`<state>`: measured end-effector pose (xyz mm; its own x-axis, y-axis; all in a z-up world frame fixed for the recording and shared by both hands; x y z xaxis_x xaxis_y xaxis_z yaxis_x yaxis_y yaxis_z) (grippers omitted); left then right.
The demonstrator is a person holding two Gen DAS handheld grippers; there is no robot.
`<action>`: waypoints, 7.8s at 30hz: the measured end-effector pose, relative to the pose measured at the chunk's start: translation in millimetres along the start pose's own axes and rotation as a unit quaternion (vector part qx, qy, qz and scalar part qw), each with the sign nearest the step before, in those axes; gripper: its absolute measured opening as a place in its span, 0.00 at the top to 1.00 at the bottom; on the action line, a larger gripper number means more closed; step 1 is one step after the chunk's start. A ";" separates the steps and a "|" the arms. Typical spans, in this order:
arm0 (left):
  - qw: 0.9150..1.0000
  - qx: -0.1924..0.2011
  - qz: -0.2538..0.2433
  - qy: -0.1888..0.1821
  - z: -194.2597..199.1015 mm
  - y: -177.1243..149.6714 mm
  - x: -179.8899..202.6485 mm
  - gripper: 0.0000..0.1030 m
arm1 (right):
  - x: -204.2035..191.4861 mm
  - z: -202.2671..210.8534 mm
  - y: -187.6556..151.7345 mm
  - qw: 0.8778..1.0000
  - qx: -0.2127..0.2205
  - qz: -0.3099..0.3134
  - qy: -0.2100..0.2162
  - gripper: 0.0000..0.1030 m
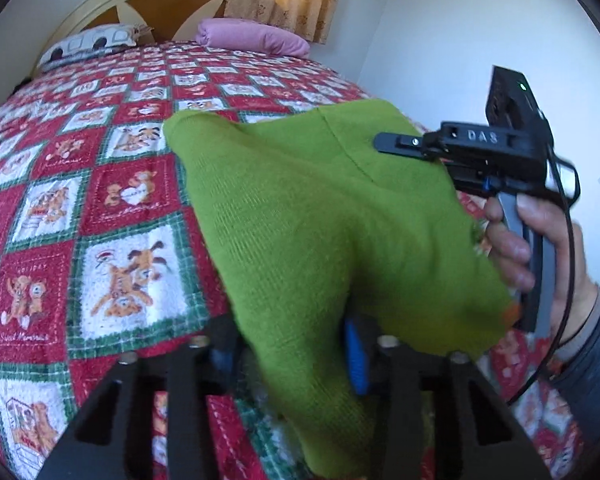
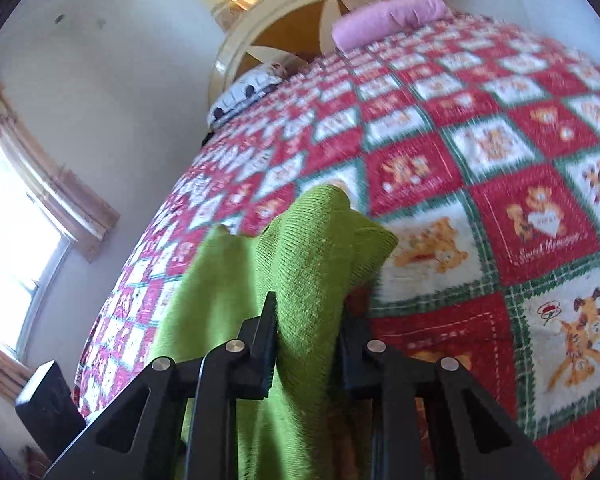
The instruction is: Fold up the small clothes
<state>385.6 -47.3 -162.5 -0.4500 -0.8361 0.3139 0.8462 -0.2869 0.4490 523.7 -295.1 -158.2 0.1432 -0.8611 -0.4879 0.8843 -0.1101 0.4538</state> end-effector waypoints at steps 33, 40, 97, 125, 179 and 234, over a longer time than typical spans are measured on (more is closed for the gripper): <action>0.995 0.074 0.049 0.053 147.1 -118.6 -87.5 0.66 | -201.1 -29.8 -79.9 0.990 -0.031 0.091 0.098 0.78; 0.990 0.073 0.075 0.093 167.3 -151.3 -120.8 0.66 | -250.6 -59.4 -95.4 0.985 -0.057 0.116 0.118 0.78; 0.966 0.055 0.193 0.165 180.4 -254.1 -223.7 0.37 | -358.7 -223.2 -153.5 0.964 -0.179 0.174 0.088 0.77; 0.937 0.107 0.206 0.259 209.2 -230.3 -247.9 0.00 | -361.7 -112.3 -214.9 0.951 -0.137 0.271 0.062 0.89; 0.936 0.164 0.171 0.260 256.4 -261.5 -165.5 0.00 | -388.8 -2.4 -300.9 0.949 0.006 0.316 -0.024 0.43; 0.934 0.164 0.176 0.264 257.9 -264.8 -167.2 0.00 | -394.2 12.7 -312.1 0.950 0.040 0.311 -0.010 0.42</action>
<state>163.2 289.1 -118.1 0.1168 -0.9905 0.0722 0.7429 0.1353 0.6555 185.7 72.4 -98.0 0.6175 -0.7810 -0.0938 0.5951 0.3859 0.7050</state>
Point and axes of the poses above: each gripper's, at about its wrist camera, not at the fingertips, and z roughly against the way its jaws point, x to its right, y to its top, the point moved 5 cm from there along -z, roughly the way its jaws point, and after that the axes turned 15 degrees about -x, right-handed, at the moved point
